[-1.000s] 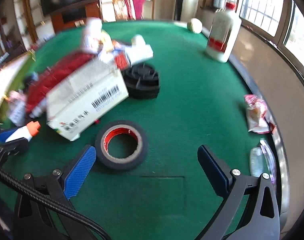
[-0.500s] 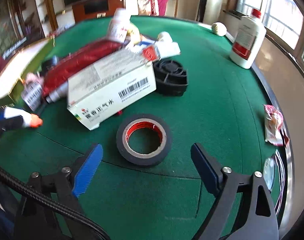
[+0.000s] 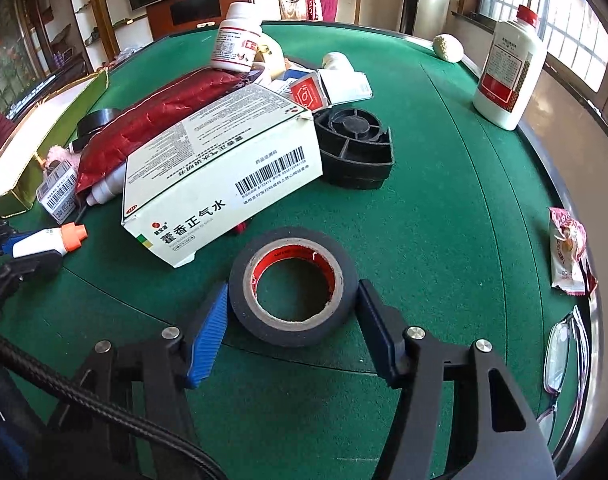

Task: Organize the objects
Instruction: 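Grasp the black tape roll with the right gripper, then carry the glue bottle into the white tray while the right gripper carries the tape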

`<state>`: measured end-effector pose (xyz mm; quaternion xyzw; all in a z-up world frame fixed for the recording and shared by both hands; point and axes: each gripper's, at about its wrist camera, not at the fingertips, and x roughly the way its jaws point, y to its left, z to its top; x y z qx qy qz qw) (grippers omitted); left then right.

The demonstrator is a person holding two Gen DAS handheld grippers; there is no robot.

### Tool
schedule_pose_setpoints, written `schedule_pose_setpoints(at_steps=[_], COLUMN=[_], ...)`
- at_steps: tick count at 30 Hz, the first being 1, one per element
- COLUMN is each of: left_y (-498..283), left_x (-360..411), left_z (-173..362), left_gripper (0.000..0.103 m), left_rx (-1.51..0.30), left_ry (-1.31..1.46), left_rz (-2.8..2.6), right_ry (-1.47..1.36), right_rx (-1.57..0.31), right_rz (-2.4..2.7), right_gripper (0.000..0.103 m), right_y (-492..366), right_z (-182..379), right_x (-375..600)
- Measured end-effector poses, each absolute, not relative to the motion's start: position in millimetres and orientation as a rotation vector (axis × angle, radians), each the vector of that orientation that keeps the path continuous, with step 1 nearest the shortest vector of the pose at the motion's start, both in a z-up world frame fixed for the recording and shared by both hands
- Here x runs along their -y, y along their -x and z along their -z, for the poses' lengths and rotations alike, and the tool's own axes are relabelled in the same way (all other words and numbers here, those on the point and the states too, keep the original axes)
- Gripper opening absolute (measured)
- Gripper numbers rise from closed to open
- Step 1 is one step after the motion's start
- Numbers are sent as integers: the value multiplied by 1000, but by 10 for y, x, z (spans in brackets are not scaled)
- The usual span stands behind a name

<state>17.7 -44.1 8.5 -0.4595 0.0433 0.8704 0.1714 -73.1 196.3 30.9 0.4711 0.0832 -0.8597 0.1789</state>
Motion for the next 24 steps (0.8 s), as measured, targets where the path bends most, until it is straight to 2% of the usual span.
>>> schedule_pose_setpoints(at_steps=[13, 24], left_y=[-320, -447], left_x=[402, 837], left_z=[-279, -526], left_gripper=[23, 23], left_rx=[-185, -111], left_ry=[1192, 1101], left_rz=[-2543, -2667], right_ry=[-1294, -1203], right_rx=[-66, -161], right_rz=[2475, 2434], right_gripper=[61, 61], right_y=[619, 496], right_z=[-492, -774], right_x=[-2231, -1737])
